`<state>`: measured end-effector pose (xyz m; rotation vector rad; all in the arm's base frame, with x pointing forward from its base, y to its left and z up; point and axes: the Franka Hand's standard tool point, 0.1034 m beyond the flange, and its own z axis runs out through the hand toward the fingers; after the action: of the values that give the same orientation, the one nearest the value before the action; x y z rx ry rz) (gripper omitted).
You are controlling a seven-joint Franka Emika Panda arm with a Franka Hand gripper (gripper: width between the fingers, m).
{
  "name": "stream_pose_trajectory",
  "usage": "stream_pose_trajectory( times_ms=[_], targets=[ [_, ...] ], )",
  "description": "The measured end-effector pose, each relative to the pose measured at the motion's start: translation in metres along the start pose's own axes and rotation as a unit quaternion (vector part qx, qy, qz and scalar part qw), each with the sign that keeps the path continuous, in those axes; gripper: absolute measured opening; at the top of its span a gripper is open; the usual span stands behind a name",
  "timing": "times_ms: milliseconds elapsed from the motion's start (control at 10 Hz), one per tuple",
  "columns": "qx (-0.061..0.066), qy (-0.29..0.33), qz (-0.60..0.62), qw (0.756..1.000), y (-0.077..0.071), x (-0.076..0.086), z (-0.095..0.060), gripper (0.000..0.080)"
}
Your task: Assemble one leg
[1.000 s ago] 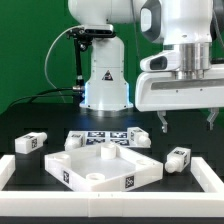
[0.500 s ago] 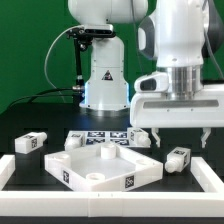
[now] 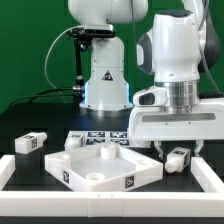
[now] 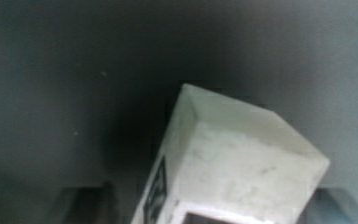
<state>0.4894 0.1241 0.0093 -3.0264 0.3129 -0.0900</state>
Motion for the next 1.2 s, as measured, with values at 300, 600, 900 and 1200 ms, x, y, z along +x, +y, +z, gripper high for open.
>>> stream_pose_trajectory(
  times_ms=[300,600,900,1200],
  targets=[
    [0.0,0.0,-0.003,1.0,0.0,0.0,0.0,0.0278],
    [-0.006,-0.007,0.02,1.0,-0.004,-0.035,-0.02,0.0278],
    [-0.007,-0.009,-0.001,1.0,-0.024,-0.063,-0.03,0.0278],
    [-0.007,-0.008,-0.004,1.0,-0.023,-0.066,-0.027,0.0279]
  ],
)
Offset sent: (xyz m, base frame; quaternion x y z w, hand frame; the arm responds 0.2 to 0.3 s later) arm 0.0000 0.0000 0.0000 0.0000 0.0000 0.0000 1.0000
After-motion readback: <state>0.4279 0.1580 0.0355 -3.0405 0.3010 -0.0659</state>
